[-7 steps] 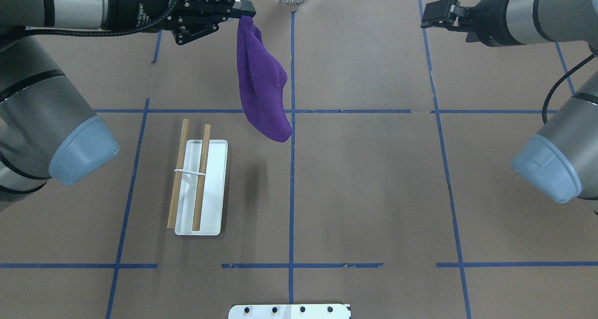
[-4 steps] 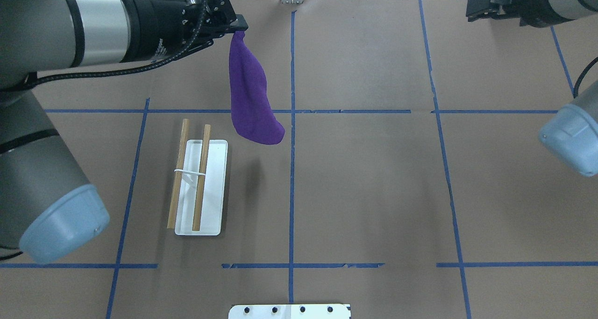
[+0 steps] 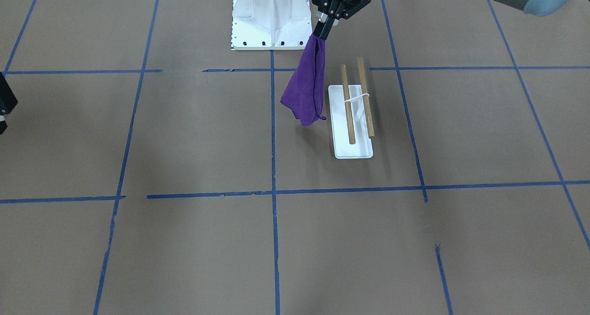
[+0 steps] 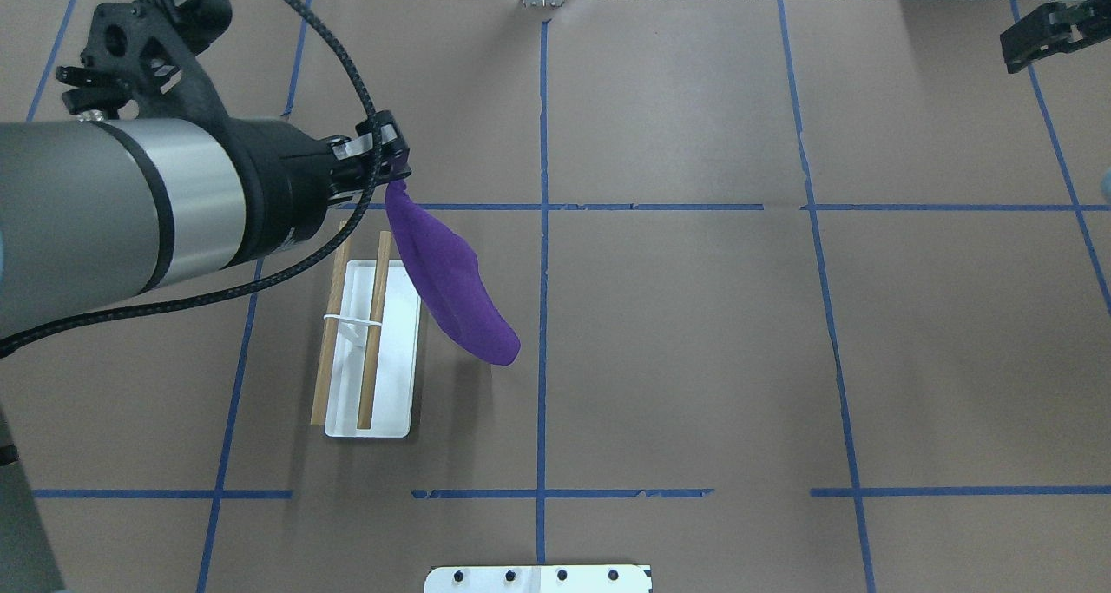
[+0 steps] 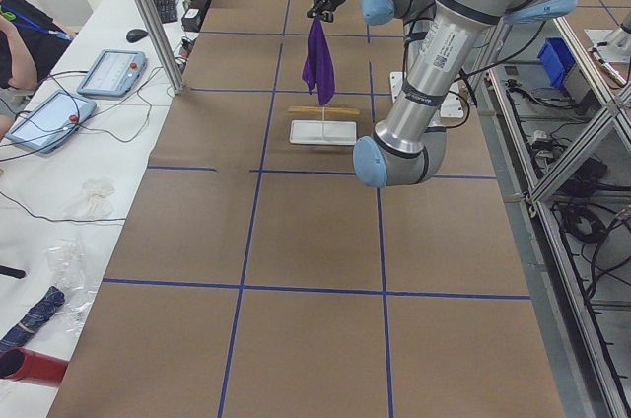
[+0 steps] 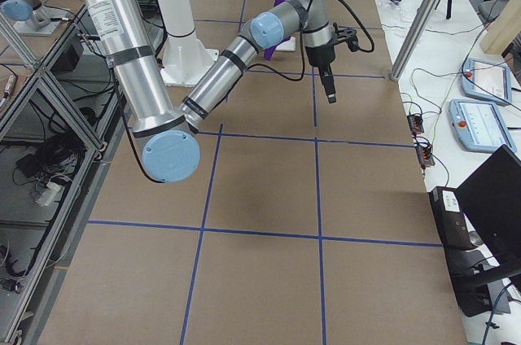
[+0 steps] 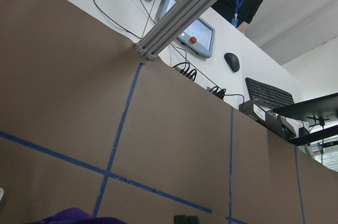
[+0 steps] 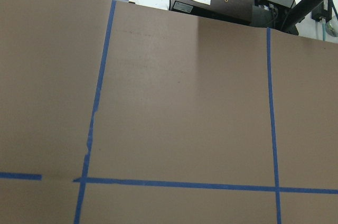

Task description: Hang towel on rack

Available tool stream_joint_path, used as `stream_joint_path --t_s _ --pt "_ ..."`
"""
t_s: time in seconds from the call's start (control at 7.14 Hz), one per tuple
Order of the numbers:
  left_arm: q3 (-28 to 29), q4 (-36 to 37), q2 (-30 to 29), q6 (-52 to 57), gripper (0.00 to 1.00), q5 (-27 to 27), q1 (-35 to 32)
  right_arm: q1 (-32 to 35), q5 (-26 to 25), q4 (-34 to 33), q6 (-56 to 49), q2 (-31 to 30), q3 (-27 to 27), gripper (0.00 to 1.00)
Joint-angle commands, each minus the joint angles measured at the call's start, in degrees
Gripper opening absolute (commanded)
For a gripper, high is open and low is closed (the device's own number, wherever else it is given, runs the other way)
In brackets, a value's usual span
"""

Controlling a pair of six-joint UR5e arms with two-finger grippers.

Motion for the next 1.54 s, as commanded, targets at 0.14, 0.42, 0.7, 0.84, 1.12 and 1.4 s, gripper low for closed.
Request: stream_joint_path --t_s 0.14,0.42,0.7,0.84,1.12,1.4 --pt "-9.3 18.1 6.1 11.2 0.0 3.4 0.5 6.5 8.4 0.1 -12.8 -6.1 -2.2 1.0" --pt "-9.8 18.9 11.9 14.9 0.0 5.1 -1.7 7.9 11.0 0.1 -14.9 -6.8 -4.2 1.0" --pt "-9.6 19.0 16.4 19.4 0.0 6.7 -3.5 8.4 11.3 0.2 -15.3 -7.2 -4.8 1.0" --pt "-8.6 19.0 17.1 20.3 0.0 7.2 -3.5 8.5 11.3 0.1 -15.5 -7.5 -5.0 1.0" --pt "-4.4 19.0 17.1 20.4 0.44 8.0 -3.5 8.5 11.3 0.2 -15.4 -7.8 -5.5 1.0" --pt "-3.1 19.0 17.8 21.6 1.0 8.1 -3.6 8.5 11.1 0.2 -17.7 -9.3 -5.7 1.0"
